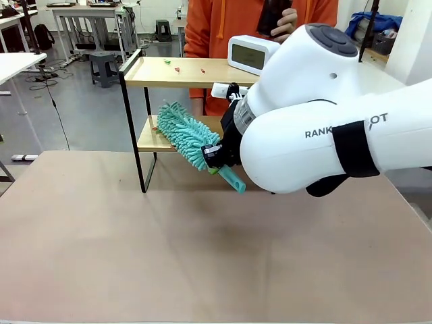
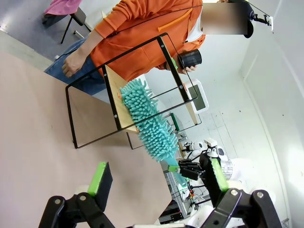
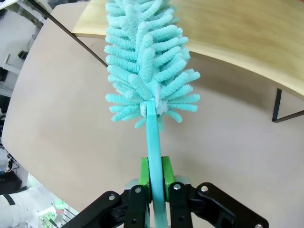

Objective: Clean the shelf.
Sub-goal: Clean the specific tier of the Shelf with the Duster once objects are removed.

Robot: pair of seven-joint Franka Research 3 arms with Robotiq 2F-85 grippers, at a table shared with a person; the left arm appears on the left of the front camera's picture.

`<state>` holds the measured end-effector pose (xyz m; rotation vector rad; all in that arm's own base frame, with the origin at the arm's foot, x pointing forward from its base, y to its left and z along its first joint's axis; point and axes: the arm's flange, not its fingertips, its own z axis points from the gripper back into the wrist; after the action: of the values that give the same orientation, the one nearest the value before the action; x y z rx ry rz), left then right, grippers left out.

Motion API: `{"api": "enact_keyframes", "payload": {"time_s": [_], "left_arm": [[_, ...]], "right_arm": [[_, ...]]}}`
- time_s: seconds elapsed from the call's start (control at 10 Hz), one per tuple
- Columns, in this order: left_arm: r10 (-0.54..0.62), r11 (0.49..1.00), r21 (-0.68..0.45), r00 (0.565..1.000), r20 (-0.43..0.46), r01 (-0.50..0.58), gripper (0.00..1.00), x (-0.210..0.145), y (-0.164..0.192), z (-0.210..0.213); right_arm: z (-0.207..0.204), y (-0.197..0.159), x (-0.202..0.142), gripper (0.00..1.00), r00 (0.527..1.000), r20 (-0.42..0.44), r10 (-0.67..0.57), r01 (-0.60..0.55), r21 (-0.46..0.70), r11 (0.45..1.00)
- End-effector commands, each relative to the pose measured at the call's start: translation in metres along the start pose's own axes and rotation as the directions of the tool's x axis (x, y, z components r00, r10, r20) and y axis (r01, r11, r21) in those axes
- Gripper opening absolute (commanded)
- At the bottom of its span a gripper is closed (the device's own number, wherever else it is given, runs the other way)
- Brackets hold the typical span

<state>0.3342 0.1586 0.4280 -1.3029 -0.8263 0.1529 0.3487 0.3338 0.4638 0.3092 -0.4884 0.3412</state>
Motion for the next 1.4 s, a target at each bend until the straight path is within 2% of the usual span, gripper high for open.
{"api": "enact_keyframes", "payload": {"time_s": [0.0,0.4,0.6,1.0,1.2,1.3], "left_arm": [[-0.021,1.0,-0.013,1.0,0.0,0.021,1.0,0.0,-0.001,0.0],[-0.021,1.0,-0.013,1.0,0.0,0.021,1.0,0.0,-0.001,0.0],[-0.021,1.0,-0.013,1.0,0.0,0.021,1.0,0.0,-0.001,0.0],[-0.021,1.0,-0.013,1.0,0.0,0.021,1.0,0.0,-0.001,0.0],[-0.021,1.0,-0.013,1.0,0.0,0.021,1.0,0.0,-0.001,0.0],[-0.021,1.0,-0.013,1.0,0.0,0.021,1.0,0.0,-0.001,0.0]], "right_arm": [[0.011,-0.007,0.007,0.14,0.999,-0.004,0.035,-0.035,0.04,0.999],[0.012,0.006,0.016,0.14,0.999,0.012,0.038,-0.039,0.052,0.998],[0.007,0.018,0.012,0.14,0.997,-0.02,0.068,-0.067,0.065,0.996],[0.007,0.02,0.012,0.14,0.998,-0.013,0.064,-0.064,0.053,0.997],[0.007,0.02,0.013,0.14,0.996,-0.052,0.072,-0.067,0.086,0.994],[0.007,0.015,0.015,0.14,0.99,-0.115,0.086,-0.072,0.124,0.99]]}}
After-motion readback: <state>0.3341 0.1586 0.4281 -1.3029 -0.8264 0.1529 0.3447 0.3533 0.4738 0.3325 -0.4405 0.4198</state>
